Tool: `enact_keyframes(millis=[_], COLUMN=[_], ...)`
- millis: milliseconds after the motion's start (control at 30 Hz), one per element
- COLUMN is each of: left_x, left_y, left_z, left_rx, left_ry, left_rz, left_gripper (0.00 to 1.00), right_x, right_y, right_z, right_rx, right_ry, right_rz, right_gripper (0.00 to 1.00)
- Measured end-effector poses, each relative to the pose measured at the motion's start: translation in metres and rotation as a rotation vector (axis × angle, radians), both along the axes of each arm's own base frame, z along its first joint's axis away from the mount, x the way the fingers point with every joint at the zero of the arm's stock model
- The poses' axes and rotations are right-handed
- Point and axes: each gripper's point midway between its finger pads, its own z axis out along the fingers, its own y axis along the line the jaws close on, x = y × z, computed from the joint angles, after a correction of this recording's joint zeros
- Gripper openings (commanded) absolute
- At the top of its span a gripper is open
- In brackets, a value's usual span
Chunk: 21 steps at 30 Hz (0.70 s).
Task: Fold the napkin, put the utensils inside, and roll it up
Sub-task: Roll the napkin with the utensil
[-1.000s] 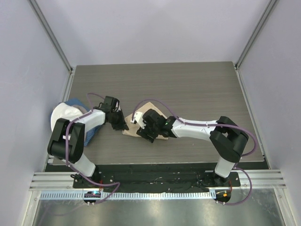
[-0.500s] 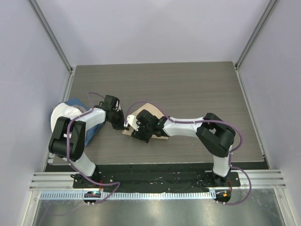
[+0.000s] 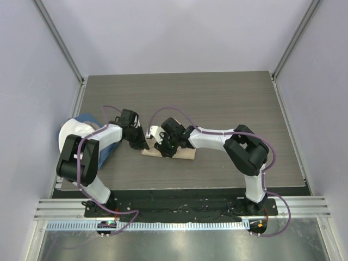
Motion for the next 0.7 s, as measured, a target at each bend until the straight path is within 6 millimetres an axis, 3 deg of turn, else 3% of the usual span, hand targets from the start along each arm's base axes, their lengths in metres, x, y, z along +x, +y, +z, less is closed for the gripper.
enact_keyframes(millis=[133, 167, 267, 500, 700], left_x=[0.004, 0.005, 0.011, 0.015, -0.011], left_y=[0.005, 0.007, 0.017, 0.033, 0.031], left_z=[0.003, 0.005, 0.019, 0.062, 0.042], left_rx=[0.03, 0.04, 0.072, 0.086, 0.037], left_ry=[-0.025, -0.035, -0.089, -0.264, -0.248], left_rz=[0.009, 0.015, 0.044, 0.103, 0.106], left_gripper=[0.42, 0.51, 0.63, 0.71, 0.71], right_x=[-0.003, -0.004, -0.011, -0.025, -0.023], right_y=[-0.001, -0.001, -0.004, -0.009, -0.007], right_z=[0.0, 0.0, 0.001, 0.001, 0.001], right_rx=[0.031, 0.038, 0.056, 0.091, 0.129], right_ry=[0.063, 0.082, 0.151, 0.344, 0.556], right_rz=[0.005, 0.007, 0.012, 0.011, -0.022], right_gripper=[0.29, 0.27, 0.26, 0.26, 0.26])
